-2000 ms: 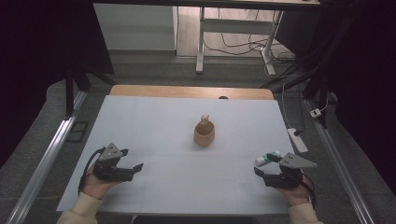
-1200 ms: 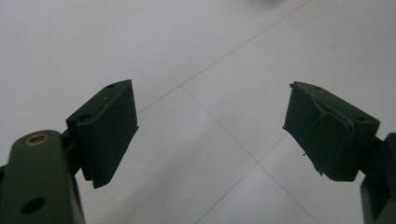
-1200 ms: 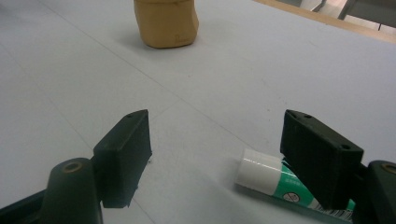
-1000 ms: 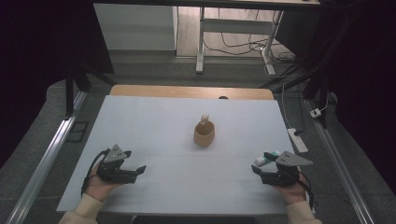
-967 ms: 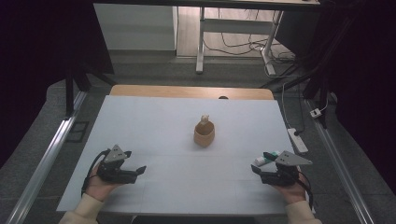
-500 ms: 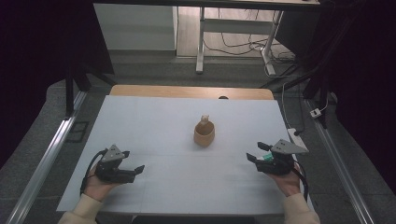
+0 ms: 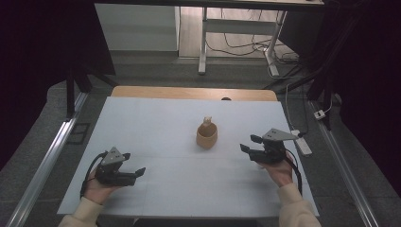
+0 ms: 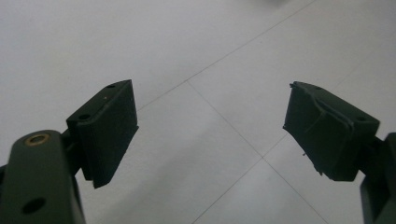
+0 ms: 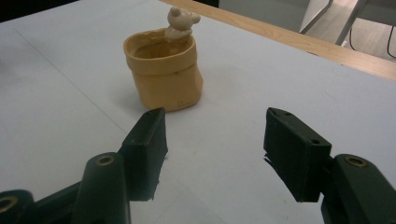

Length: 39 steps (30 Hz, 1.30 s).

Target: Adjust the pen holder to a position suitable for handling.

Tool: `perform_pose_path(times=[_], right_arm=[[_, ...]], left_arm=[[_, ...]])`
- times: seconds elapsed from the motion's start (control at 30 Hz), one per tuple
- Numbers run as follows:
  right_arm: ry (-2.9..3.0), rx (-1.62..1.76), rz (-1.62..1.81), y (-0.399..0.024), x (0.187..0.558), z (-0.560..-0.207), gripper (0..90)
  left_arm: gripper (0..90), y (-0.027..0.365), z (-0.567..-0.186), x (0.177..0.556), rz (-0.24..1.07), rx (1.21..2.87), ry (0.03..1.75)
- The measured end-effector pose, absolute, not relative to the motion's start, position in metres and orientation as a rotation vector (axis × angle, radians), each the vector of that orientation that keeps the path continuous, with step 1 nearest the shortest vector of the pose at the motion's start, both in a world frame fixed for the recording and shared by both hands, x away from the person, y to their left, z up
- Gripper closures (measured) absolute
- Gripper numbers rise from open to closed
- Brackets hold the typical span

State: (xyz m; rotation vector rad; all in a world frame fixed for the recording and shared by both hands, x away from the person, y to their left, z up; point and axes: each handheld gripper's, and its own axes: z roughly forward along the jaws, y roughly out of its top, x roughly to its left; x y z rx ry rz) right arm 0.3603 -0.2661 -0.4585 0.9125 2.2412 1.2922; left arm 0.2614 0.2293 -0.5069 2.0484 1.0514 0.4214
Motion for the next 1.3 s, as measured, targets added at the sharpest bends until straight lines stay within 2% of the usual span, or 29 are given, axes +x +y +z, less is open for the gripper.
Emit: perform_pose_path(times=[0.43, 0.8, 0.9, 1.0, 1.03, 1.07, 1.17, 1.3], right_arm=[[2.324, 0.967, 1.223, -0.244, 0.401, -0.455, 47.2], [2.342, 1.029, 1.192, -0.238, 0.427, -0.464, 58.2], [2.354, 1.030, 1.164, -0.235, 0.432, -0.467, 63.5], [2.358, 1.017, 1.162, -0.229, 0.436, -0.468, 73.8], [2.365, 1.005, 1.157, -0.224, 0.438, -0.468, 80.2], [2.365, 1.005, 1.157, -0.224, 0.438, -0.468, 80.2], [2.373, 0.998, 1.147, -0.216, 0.444, -0.468, 89.3], [2.380, 0.994, 1.144, -0.210, 0.448, -0.468, 90.0]], left_arm=[[16.8, 0.227, -0.508, 0.263, 0.425, 2.056, 1.052], [17.0, 0.224, -0.511, 0.264, 0.430, 2.085, 1.044], [17.1, 0.223, -0.512, 0.264, 0.429, 2.089, 1.042], [17.2, 0.223, -0.512, 0.264, 0.431, 2.093, 1.042], [17.2, 0.223, -0.512, 0.264, 0.432, 2.094, 1.041], [17.2, 0.223, -0.512, 0.264, 0.432, 2.094, 1.041], [17.3, 0.223, -0.512, 0.264, 0.432, 2.095, 1.039], [17.4, 0.223, -0.512, 0.264, 0.433, 2.092, 1.037]])
